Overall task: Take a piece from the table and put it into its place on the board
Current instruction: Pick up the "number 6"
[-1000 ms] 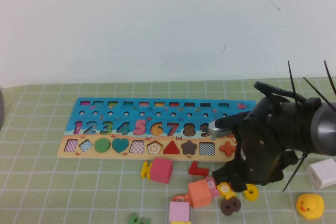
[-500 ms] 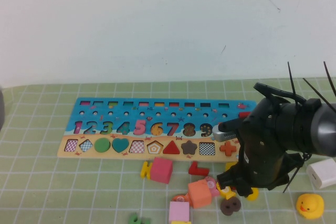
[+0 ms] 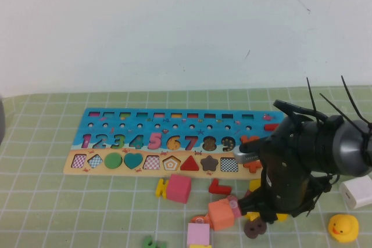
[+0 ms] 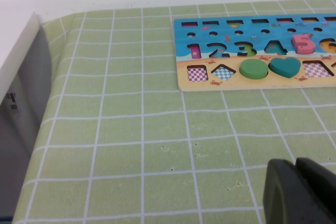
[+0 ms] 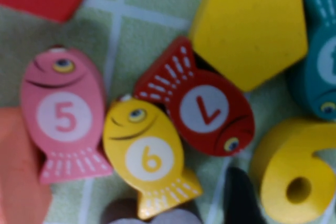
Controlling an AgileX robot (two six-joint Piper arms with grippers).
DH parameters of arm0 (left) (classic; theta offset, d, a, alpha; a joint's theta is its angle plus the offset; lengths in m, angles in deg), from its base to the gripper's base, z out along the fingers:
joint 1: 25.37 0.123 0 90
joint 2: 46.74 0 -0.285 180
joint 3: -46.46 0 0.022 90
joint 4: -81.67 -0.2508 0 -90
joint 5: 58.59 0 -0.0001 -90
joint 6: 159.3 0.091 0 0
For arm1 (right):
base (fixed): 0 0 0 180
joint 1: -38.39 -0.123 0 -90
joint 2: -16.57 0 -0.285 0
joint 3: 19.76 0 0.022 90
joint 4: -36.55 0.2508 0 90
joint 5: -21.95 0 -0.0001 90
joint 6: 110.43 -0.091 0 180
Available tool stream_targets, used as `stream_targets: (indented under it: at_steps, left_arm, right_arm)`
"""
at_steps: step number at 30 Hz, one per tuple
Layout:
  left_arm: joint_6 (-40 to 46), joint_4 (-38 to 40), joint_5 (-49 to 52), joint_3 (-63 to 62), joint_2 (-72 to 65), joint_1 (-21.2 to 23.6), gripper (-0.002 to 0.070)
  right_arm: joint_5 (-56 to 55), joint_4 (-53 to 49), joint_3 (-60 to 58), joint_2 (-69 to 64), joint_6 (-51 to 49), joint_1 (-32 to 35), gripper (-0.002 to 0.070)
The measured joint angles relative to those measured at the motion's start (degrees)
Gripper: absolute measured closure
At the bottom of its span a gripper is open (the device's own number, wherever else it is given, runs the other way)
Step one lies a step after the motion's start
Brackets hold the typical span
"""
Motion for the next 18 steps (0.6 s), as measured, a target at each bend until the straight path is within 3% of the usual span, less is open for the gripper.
stream_targets:
  at_steps: [4, 11, 18]
  left_arm:
    - [0.0, 0.0, 0.0, 0.0, 0.0, 0.0, 0.0676]
    - [0.0, 0.0, 0.0, 0.0, 0.0, 0.0, 0.0676]
    - [0.0, 0.0, 0.0, 0.0, 0.0, 0.0, 0.0676]
  right_arm:
    - [-0.9, 0.4, 0.0, 0.0, 0.4, 0.0, 0.0407]
    - [2.4, 0.6, 2.9, 0.5, 2.6, 0.0, 0.0405]
    - [7.3, 2.1, 13.6, 1.6, 9.2, -2.4, 0.0405]
